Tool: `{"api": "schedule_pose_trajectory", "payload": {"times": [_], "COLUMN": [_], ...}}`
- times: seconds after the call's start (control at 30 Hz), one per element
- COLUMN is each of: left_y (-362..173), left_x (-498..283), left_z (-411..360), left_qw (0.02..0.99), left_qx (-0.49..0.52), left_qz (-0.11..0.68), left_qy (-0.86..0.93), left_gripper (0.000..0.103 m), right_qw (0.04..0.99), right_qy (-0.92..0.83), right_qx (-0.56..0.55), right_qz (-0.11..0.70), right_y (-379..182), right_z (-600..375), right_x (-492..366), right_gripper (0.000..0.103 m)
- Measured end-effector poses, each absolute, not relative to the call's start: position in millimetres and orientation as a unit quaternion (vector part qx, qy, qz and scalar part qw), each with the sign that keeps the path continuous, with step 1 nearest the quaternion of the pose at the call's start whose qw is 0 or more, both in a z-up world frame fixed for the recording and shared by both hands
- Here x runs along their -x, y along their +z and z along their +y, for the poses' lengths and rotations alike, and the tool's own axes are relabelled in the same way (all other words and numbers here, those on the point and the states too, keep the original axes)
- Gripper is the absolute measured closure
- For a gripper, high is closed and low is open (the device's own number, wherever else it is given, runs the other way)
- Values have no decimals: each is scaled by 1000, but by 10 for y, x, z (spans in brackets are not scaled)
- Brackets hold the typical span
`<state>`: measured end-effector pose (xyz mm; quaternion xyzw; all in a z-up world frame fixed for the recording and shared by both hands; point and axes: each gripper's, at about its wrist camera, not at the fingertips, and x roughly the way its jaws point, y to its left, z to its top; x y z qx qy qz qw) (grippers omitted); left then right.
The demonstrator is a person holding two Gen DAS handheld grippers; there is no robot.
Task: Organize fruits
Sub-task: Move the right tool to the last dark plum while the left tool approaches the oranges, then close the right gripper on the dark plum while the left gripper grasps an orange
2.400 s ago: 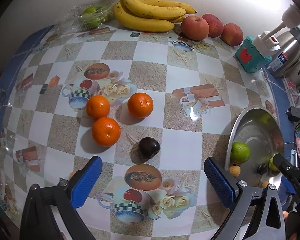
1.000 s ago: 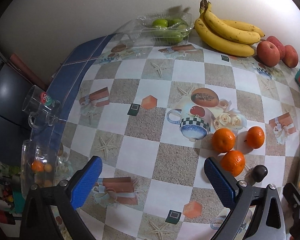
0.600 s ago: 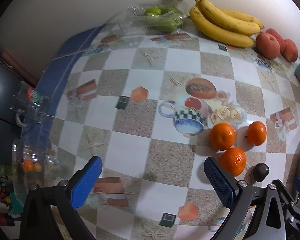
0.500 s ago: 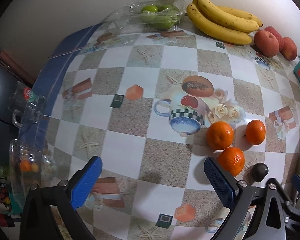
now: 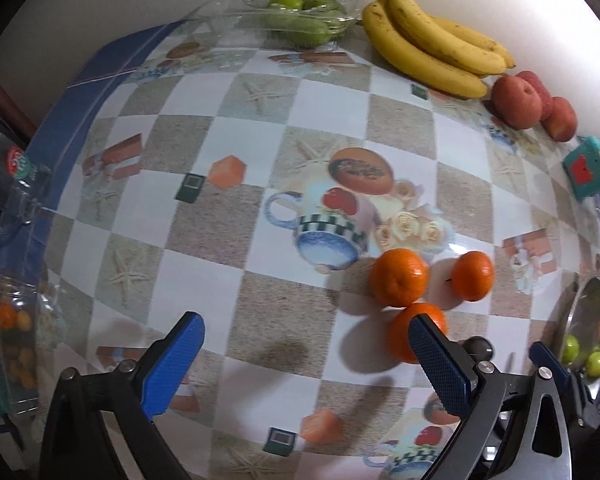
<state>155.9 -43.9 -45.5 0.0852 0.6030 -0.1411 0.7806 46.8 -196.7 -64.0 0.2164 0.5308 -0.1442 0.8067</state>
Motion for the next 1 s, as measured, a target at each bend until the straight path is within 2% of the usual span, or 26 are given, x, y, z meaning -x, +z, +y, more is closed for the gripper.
{"api": "schedule_pose_trajectory", "payload": {"times": [0.1,0.17,0.27,0.33,0.47,0.57,0.63,0.8,1.0], "left_y": [-454,-473,-510,-536,-599,-645,-658,-642,-646], "left_x": [-1529,-1507,-1487,-1472,-1439,-1440,-1437,-1422,-1432], "left_z": [-514,-571,-637,-665,-746,-778,-788,-817,-848], "left_qw": [777,773,766,761,754,745,741,730,729], "left_qx": [-78,-78,-71,-65,-70,-62,-56,-34,-30], "left_qz": [604,606,612,615,619,628,630,635,635], "left_qy": [-158,-169,-185,-194,-207,-218,-224,-250,-253], "left_gripper": [0,0,2,5,16,29,34,63,64], "right_qw": [810,812,811,811,810,810,809,810,811], "right_qy": [-145,-141,-143,-143,-136,-133,-130,-125,-116], "right_qx": [-203,-201,-189,-183,-184,-181,-181,-181,-188], "right_qz": [531,530,534,538,539,541,544,543,542], "right_y": [-626,-630,-648,-662,-679,-682,-694,-691,-682], "right_z": [-1926,-1909,-1880,-1864,-1865,-1845,-1834,-1813,-1793], "right_x": [-482,-492,-514,-528,-545,-558,-566,-577,-590], "right_gripper": [6,16,42,48,53,54,54,61,73]}}
